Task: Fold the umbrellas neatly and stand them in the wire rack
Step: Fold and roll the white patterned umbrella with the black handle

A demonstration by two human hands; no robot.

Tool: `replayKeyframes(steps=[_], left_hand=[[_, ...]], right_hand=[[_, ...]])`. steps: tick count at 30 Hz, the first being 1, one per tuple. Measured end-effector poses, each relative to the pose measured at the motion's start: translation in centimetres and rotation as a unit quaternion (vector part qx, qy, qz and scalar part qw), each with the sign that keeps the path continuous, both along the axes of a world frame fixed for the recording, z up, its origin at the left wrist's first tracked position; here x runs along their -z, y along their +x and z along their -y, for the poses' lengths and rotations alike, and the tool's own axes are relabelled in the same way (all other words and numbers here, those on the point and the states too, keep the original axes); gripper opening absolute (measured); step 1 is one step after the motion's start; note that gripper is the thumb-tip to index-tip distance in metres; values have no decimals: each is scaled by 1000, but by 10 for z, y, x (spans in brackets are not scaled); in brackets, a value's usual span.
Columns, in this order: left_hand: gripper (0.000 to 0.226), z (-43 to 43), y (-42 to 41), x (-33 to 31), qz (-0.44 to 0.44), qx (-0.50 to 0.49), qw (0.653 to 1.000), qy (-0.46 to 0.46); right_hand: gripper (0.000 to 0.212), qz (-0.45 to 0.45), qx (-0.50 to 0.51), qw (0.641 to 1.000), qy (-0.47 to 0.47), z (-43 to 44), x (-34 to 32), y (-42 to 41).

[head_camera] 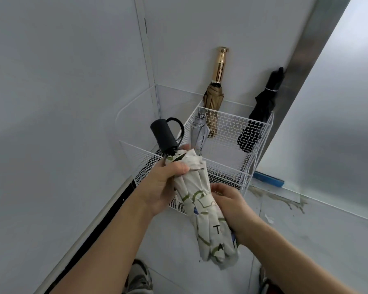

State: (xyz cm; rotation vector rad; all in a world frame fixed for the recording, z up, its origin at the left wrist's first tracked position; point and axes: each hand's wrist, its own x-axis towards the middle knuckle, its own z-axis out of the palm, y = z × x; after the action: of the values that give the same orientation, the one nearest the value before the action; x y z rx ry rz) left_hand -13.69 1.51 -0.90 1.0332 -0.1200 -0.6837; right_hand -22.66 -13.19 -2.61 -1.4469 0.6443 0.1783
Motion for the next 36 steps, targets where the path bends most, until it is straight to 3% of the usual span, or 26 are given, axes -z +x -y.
replayKeyframes(steps=[2, 3, 5, 7, 9, 11, 18, 20, 23, 26, 30, 33, 36], left_hand=[[64, 4, -2, 5, -5, -49, 996, 71], [66, 9, -7, 7, -14, -78, 992, 96], [68, 21, -16, 15, -55, -172, 974, 139], [52, 28, -19, 17, -80, -258, 946, 180], [32, 28, -14, 13, -97, -284, 937, 180], [27, 23, -8, 7, -105, -287, 938, 166], [28, 14, -5, 9, -46, -237, 950, 197], [20, 14, -5, 8, -39, -210, 962, 169], [21, 12, -7, 0, -32, -137, 988, 61], [21, 8, -11, -3, -42, -78, 995, -34], [27, -1, -9, 0, -33, -7, 992, -119], [46, -5, -2, 2, -3, 15, 984, -176], [52, -10, 4, 5, 10, 53, 984, -173]], right_hand=[[8, 68, 17, 973, -220, 7, 3, 2], [10, 97, 24, 953, -285, 6, 4, 1], [11, 142, 16, 933, -330, -3, 5, -4], [11, 155, -3, 932, -327, -11, 9, -8], [11, 162, 15, 946, -280, -9, 8, -9], [15, 182, 47, 960, -209, 1, 2, -8], [26, 241, 63, 949, -194, 9, -5, -8], [29, 242, 78, 948, -189, 15, -6, -6], [47, 188, 99, 972, -101, 14, -4, -3], [65, 75, 48, 995, 38, 6, 3, 0], [51, -27, -32, 984, 173, -1, 4, -3], [44, -30, -71, 963, 257, -7, 2, -8], [40, -13, -76, 964, 255, -11, 0, -10]])
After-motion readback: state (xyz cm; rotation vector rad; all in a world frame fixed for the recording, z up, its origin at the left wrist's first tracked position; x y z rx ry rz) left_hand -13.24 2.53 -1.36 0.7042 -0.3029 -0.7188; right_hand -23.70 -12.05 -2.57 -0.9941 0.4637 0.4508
